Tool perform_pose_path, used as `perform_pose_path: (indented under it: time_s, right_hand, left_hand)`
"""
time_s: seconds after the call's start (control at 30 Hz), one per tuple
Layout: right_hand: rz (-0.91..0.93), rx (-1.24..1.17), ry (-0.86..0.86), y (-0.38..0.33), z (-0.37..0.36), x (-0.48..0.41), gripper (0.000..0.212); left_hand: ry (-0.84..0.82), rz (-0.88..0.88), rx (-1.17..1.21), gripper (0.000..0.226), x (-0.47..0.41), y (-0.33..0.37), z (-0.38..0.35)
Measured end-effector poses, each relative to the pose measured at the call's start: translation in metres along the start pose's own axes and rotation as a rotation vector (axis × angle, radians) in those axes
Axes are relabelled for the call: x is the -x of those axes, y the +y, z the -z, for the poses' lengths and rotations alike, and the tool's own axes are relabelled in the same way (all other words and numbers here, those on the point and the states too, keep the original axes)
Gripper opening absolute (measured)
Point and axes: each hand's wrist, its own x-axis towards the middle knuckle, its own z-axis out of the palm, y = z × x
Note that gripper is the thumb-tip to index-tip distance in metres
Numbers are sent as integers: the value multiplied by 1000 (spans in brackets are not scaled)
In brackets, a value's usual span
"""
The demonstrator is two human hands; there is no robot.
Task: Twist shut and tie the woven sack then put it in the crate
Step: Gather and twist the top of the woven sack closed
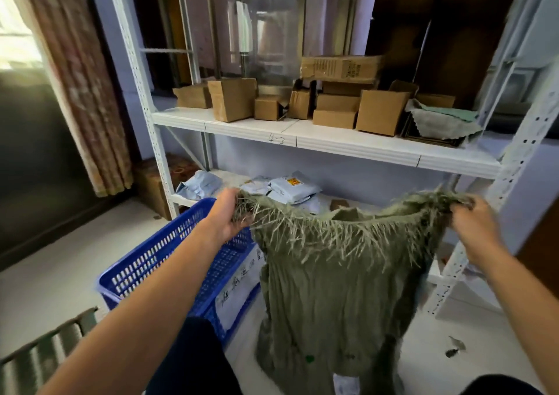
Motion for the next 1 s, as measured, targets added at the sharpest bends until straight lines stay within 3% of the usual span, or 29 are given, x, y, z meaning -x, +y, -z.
perform_pose_path:
  time_s: [0.1, 0.23, 0.3, 0.47, 0.57, 0.67, 0.77, 0.87, 1.0]
  right_hand:
    - [23, 135, -105, 13, -5, 5, 36]
    - [145, 426, -221, 25, -7, 12, 60]
    - [176, 612, -238, 35, -8, 14, 72]
    - [308, 765, -178, 54, -15, 23, 67]
    - [351, 777, -86, 58, -19, 27, 72]
    - [360, 770, -6, 60, -17, 22, 63]
    - [273, 683, 14, 52, -11, 16, 52]
    - [140, 520, 37, 46, -6, 4, 51]
    - [109, 404, 33, 40, 3, -1, 40]
  left_hand:
    - [14, 9, 33, 25, -5, -12, 4]
    - [93, -39, 31, 31, -17, -17, 21]
    - [147, -73, 32, 23, -24, -17, 28]
    - [231, -138, 23, 17, -26, -20, 37]
    - [194, -181, -148, 16, -25, -23, 42]
    - [148, -197, -393, 61, -23, -21, 44]
    - [176, -315, -789, 70, -20, -18, 44]
    - [199, -418, -1073, 49, -19, -19, 44]
    - [266, -488, -1233, 22, -23, -20, 47]
